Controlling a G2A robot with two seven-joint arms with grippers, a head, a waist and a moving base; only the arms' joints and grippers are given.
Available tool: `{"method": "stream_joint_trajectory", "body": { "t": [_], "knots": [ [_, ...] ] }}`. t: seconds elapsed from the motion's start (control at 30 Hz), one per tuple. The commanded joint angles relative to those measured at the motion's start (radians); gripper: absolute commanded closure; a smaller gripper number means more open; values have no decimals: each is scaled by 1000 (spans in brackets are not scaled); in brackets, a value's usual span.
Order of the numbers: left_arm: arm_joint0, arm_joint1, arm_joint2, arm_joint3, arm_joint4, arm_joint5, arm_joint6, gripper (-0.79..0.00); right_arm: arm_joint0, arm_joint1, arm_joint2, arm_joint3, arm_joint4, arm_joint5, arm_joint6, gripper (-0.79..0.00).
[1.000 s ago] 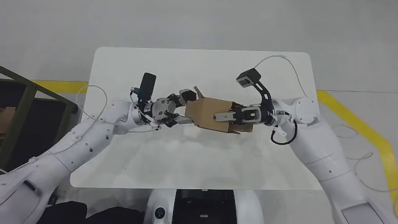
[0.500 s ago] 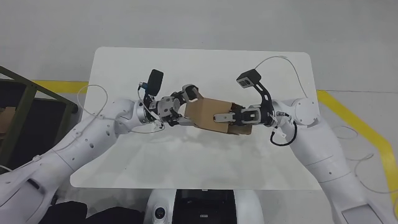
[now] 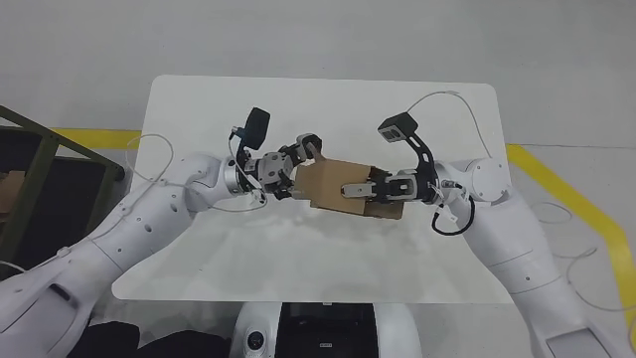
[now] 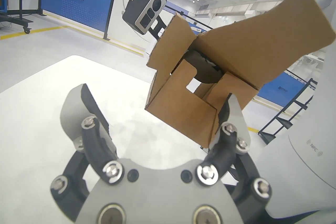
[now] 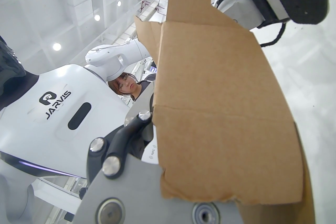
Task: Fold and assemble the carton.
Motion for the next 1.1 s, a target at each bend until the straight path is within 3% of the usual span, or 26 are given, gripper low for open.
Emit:
{"method": "stream_joint_trajectory", "body": {
  "t": [0.0, 0.6, 1.07],
  "knots": [
    [4, -3, -6, -2, -4, 0, -12, -785, -1, 0, 0, -1, 2, 1, 0, 0],
    [48, -21, -72, -19, -18, 0, -78, -785, -4, 0, 2, -4, 4, 1, 1, 0],
    [140, 9, -208, -20, -21, 0, 70, -785, -2, 1, -4, 25, 4, 28, 27, 0]
  ]
}}
